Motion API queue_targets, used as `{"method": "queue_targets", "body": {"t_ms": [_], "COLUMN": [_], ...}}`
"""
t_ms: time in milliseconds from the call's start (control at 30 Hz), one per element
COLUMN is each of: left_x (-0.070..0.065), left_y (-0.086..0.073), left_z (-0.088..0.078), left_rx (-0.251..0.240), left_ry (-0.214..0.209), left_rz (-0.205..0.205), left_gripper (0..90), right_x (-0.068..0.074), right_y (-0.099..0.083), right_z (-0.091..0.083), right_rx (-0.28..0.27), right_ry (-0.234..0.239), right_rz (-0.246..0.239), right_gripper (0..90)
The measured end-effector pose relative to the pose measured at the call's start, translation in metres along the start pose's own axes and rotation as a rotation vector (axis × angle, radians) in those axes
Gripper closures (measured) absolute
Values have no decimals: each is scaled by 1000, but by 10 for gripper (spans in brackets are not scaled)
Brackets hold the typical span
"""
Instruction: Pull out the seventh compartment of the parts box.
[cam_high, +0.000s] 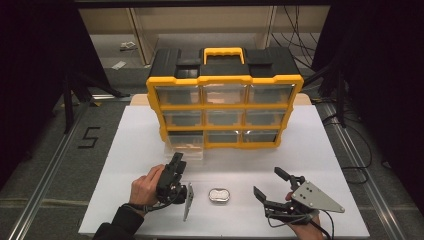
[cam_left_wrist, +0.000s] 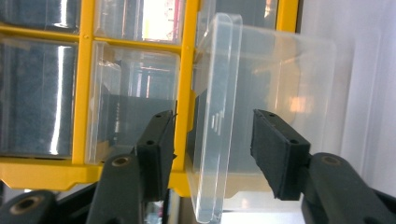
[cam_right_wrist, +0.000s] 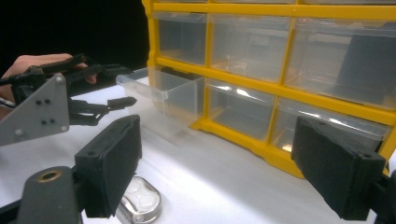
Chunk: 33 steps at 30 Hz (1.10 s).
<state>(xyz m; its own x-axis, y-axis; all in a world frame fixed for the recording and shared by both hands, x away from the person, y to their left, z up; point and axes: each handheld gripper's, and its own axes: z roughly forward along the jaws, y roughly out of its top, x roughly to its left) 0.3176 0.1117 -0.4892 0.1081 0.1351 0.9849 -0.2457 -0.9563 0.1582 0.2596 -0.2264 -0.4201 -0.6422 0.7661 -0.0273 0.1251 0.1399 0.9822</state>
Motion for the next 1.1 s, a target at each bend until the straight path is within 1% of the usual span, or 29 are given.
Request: {"method": "queue_targets", "body": {"t_ms": [33, 67, 133, 167, 200, 233, 300, 333, 367, 400, 433, 467, 533, 600, 633, 667, 700, 733, 767, 800, 833, 900, 967, 1100], "left_x": [1, 1, 2, 4, 4, 5, 7, 7, 9, 11, 11, 14, 16, 17, 19, 19, 21, 21, 23, 25, 26, 28, 32, 35], "left_y": [1, 1, 2, 3, 3, 3, 4, 4, 3, 3, 3, 3, 2, 2, 2, 2, 3, 3, 3, 3, 3, 2, 1, -1], "left_z": [-2, -3, -4, -5, -5, -6, -6, -6, -5, -6, -6, -6, -7, -7, -8, -8, -9, -9, -9, -10, -11, -11, -12, -13], "left_rx": [-10, -23, -22, -31, -31, -41, -39, -39, -42, -42, -42, -48, -58, -64, -76, -76, -86, -86, -91, -102, -111, -120, -133, -153], "left_ry": [-19, -19, -20, -38, -38, -43, -48, -48, -64, -65, -65, -77, -105, -106, -121, -121, -140, -140, -154, -172, -186, -202, -209, -227], "left_rz": [-19, -33, -31, -53, -53, -81, -98, -98, -149, -166, -166, -191, -222, -230, -260, -260, -295, -295, -315, -351, -374, -404, -427, -490], "left_gripper": [476, 469, 444, 431, 423, 411, 387, 369, 358, 352, 342, 339, 336, 330, 320, 315, 312, 308, 308, 292, 290, 285, 284, 280], "right_x": [0, 0, 0, 0, 0, 0, 0, 0, 0, 0, 0, 0, 0, 0, 0, 0, 0, 0, 0, 0, 0, 0, 0, 0], "right_y": [0, 0, 0, 0, 0, 0, 0, 0, 0, 0, 0, 0, 0, 0, 0, 0, 0, 0, 0, 0, 0, 0, 0, 0], "right_z": [0, 0, 0, 0, 0, 0, 0, 0, 0, 0, 0, 0, 0, 0, 0, 0, 0, 0, 0, 0, 0, 0, 0, 0], "right_rx": [1, 1, 2, 0, 0, -1, -1, 0, 0, 0, 0, 1, 1, 1, 1, 1, 1, 1, 1, 1, 1, 1, 1, 2], "right_ry": [1, 1, 1, 1, 0, 1, 1, 1, 1, 1, 1, 1, 1, 1, 1, 2, 2, 2, 2, 1, 1, 2, 2, 2], "right_rz": [-1, -2, -3, -1, -1, -1, -1, -1, -1, -1, -1, -1, -2, -1, -1, -1, -1, -1, -2, -2, -2, -3, -3, -1], "right_gripper": [172, 172, 172, 172, 172, 172, 172, 172, 172, 172, 172, 172, 172, 172, 172, 172, 172, 172, 172, 172, 172, 172, 172, 172]}}
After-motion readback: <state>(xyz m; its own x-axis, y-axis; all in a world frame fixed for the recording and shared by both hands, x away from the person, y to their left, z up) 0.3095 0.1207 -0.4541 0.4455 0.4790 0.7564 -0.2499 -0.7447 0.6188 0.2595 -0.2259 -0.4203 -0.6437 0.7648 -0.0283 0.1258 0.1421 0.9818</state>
